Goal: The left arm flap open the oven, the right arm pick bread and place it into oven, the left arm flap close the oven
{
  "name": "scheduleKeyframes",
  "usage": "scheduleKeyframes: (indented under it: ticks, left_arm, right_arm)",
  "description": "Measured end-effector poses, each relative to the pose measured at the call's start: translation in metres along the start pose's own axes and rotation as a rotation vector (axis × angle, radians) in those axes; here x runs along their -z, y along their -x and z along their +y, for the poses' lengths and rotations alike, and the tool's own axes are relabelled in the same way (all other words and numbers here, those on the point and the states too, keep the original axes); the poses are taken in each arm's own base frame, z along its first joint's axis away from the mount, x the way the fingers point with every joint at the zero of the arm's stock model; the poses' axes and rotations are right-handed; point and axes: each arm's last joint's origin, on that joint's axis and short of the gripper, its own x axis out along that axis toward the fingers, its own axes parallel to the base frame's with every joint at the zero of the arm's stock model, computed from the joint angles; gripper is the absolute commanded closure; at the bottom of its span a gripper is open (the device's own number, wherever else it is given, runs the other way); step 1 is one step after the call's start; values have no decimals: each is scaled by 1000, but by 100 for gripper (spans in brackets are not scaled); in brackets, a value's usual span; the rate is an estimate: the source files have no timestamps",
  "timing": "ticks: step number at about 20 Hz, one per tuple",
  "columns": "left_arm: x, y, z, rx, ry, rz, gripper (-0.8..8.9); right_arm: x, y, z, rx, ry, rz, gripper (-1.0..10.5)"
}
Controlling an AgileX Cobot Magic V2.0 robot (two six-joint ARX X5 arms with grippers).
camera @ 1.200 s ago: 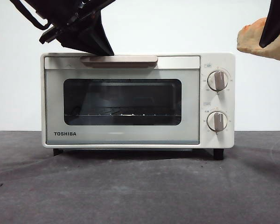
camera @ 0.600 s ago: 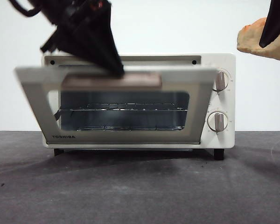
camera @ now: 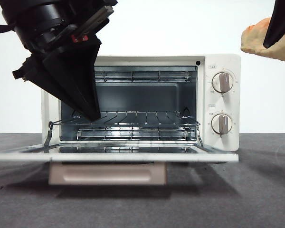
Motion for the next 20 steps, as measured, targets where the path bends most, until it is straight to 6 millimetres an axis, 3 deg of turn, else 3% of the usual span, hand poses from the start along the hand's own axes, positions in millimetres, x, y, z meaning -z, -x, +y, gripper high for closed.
scheduleKeyframes:
  ticks: [6,12,15,20]
  left_arm:
    - [-4,10,-1,10,-5,-78,797]
    - [5,72,9,-83,39,-308,797]
    - [22,96,17,-146,81,-369,797]
    - [62,111,29,-220,151,-357,797]
  right_arm:
    - [1,0,1,-46,0,20,748]
    - [1,-1,6,-170,-2,63,748]
    - [-3,-9,13,-266,-6,92,748]
    - [-6,-33,35,-344,22,118,748]
